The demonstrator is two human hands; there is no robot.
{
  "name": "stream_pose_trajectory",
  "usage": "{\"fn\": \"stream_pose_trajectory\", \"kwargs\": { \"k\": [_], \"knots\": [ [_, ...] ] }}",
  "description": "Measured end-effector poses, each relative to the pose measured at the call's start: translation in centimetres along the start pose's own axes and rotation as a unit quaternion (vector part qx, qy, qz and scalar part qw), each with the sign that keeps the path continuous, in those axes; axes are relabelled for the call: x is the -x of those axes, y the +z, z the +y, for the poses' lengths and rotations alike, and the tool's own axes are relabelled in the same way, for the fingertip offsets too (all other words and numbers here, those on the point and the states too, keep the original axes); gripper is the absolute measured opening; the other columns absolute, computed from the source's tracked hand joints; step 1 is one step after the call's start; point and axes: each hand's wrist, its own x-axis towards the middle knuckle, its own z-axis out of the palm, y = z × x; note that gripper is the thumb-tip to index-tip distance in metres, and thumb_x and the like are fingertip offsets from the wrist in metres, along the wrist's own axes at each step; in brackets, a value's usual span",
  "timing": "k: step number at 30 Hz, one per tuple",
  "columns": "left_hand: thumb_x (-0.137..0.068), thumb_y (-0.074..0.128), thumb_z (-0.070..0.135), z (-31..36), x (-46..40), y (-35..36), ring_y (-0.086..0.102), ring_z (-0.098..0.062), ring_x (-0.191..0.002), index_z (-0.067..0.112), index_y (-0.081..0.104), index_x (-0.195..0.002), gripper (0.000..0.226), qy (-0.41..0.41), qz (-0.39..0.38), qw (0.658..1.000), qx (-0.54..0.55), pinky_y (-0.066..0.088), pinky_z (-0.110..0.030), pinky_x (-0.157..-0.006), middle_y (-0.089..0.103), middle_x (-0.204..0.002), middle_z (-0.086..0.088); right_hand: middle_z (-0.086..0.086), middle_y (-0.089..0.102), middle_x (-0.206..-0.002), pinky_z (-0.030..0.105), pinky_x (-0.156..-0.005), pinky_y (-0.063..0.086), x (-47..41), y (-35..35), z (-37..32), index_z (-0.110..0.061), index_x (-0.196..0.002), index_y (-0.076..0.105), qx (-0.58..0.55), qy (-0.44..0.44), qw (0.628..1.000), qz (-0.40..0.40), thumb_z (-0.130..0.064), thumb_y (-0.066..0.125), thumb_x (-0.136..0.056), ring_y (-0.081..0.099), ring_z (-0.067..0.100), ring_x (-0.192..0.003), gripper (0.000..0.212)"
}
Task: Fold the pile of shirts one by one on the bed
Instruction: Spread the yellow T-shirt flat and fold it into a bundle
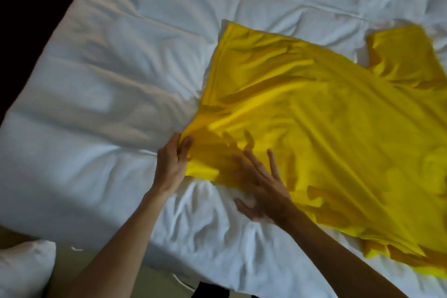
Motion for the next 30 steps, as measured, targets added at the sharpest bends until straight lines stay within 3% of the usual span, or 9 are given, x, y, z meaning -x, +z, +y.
{"fn": "stream_pose_trajectory", "kwargs": {
  "k": [2,3,9,12,17,20,24,27,30],
  "knots": [
    [-0.094,0.056,0.053,0.3,0.3,0.0,0.051,-0.028,-0.064,0.014,0.054,-0.085,0.040,-0.040,0.009,0.999,-0.003,0.035,-0.037,-0.060,0.048,-0.060,0.005,0.006,0.058,-0.138,0.057,-0.096,0.042,0.5,0.3,-0.7,-0.021,-0.111,0.070,0.035,0.005,0.999,0.028,-0.040,0.066,-0.084,0.052,0.031,-0.124,0.032],
    [-0.089,0.059,0.059,0.1,0.4,0.1,0.053,-0.027,-0.066,0.016,0.056,-0.085,0.044,-0.062,0.002,0.998,-0.013,0.036,-0.036,-0.061,0.050,-0.061,0.005,0.005,0.064,-0.127,0.050,-0.088,0.045,0.6,0.4,-1.0,-0.021,-0.102,0.073,0.041,0.028,0.997,0.051,-0.035,0.067,-0.086,0.056,0.032,-0.110,0.022],
    [-0.096,0.063,0.036,-0.1,1.0,-1.2,0.050,-0.032,-0.064,0.013,0.051,-0.071,0.036,-0.079,0.046,0.995,-0.047,0.027,-0.034,-0.060,0.048,-0.057,0.004,0.005,0.066,-0.093,0.040,-0.071,0.042,-0.5,-1.7,-3.3,-0.014,-0.091,0.072,-0.022,0.054,0.989,0.134,-0.017,0.066,-0.092,0.056,0.029,-0.083,0.007],
    [-0.092,0.060,0.045,-1.3,1.9,-1.8,0.054,-0.036,-0.065,0.013,0.056,-0.073,0.038,-0.071,0.041,0.995,-0.059,0.034,-0.036,-0.060,0.056,-0.060,-0.004,0.005,0.059,-0.084,0.038,-0.062,0.046,0.6,-1.7,-4.4,-0.012,-0.093,0.067,-0.091,0.002,0.993,0.077,-0.013,0.061,-0.094,0.055,0.028,-0.074,0.006],
    [-0.088,0.060,0.060,-1.9,2.5,-1.5,0.065,-0.038,-0.094,0.021,0.062,-0.078,0.040,-0.145,-0.004,0.979,-0.141,0.045,-0.039,-0.073,0.072,-0.089,-0.009,0.000,0.063,-0.100,0.031,-0.071,0.051,1.1,-1.5,-2.5,-0.017,-0.109,0.062,-0.155,-0.037,0.987,-0.015,-0.029,0.062,-0.094,0.059,0.020,-0.088,0.020],
    [-0.087,0.058,0.063,1.3,0.0,-0.4,0.062,-0.037,-0.097,0.020,0.061,-0.082,0.044,-0.155,0.032,0.972,-0.177,0.041,-0.038,-0.073,0.069,-0.094,-0.005,0.002,0.066,-0.110,0.034,-0.086,0.050,-1.7,-3.1,0.5,-0.017,-0.118,0.061,-0.153,0.013,0.986,0.069,-0.033,0.060,-0.093,0.063,0.024,-0.097,0.029],
    [-0.089,0.054,0.064,4.2,-7.4,3.4,0.059,-0.036,-0.097,0.017,0.063,-0.092,0.048,-0.080,0.031,0.990,-0.115,0.046,-0.042,-0.078,0.064,-0.098,-0.009,0.008,0.063,-0.125,0.048,-0.089,0.051,-6.1,-3.3,7.2,-0.012,-0.123,0.061,-0.051,0.116,0.983,0.136,-0.033,0.052,-0.095,0.058,0.030,-0.114,0.036],
    [-0.093,0.054,0.058,6.4,-13.6,6.7,0.052,-0.039,-0.115,0.007,0.062,-0.117,0.057,-0.042,0.006,0.988,-0.145,0.043,-0.048,-0.095,0.060,-0.120,-0.019,0.004,0.035,-0.158,0.061,-0.114,0.026,-7.6,-2.5,12.2,-0.017,-0.144,0.045,0.037,0.252,0.965,0.058,-0.051,0.039,-0.093,0.030,0.027,-0.145,0.061],
    [-0.090,0.051,0.066,8.1,-18.5,8.8,0.049,-0.040,-0.126,0.004,0.057,-0.128,0.073,-0.118,-0.019,0.981,-0.152,0.039,-0.050,-0.104,0.056,-0.133,-0.021,0.000,0.008,-0.166,0.065,-0.116,0.007,-6.7,-0.6,14.3,-0.020,-0.157,0.020,0.083,0.303,0.949,-0.002,-0.063,0.026,-0.094,0.005,0.023,-0.153,0.076]
  ]
}}
